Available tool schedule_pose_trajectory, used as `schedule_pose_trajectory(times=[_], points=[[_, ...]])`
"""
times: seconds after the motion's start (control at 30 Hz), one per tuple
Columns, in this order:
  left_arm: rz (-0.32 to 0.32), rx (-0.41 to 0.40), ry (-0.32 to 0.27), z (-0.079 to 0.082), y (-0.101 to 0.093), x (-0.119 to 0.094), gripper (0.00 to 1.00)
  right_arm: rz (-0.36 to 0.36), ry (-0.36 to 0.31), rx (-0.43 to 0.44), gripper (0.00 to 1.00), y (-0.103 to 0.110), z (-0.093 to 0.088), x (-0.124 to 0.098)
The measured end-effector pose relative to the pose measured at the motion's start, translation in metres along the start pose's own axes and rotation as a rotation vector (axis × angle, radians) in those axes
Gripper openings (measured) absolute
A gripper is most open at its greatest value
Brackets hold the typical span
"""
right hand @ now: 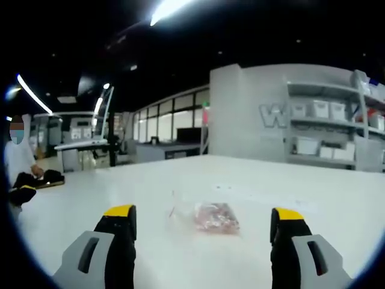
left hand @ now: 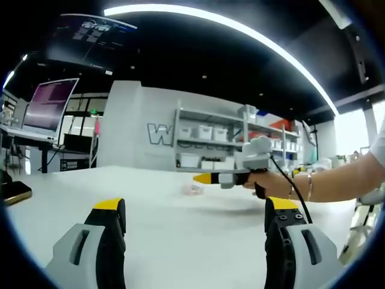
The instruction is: Open the resealable bag by pulling the two sides of the seal apart until the entire bag opening is separated and visibly accessible.
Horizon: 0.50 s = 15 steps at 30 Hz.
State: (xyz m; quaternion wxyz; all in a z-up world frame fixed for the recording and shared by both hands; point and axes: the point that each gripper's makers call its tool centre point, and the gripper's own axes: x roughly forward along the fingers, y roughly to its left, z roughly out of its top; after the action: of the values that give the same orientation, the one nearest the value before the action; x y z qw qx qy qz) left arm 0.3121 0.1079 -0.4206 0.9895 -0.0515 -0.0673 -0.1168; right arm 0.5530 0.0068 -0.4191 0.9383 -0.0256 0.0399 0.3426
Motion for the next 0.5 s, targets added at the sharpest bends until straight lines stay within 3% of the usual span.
schedule_pose_trajectory(times=[0.5], points=[[0.004, 0.000, -0.002, 0.000, 0.001, 0.000, 0.96, 0.001, -0.011, 0.001, 0.93, 0.001, 0.000, -0.012]])
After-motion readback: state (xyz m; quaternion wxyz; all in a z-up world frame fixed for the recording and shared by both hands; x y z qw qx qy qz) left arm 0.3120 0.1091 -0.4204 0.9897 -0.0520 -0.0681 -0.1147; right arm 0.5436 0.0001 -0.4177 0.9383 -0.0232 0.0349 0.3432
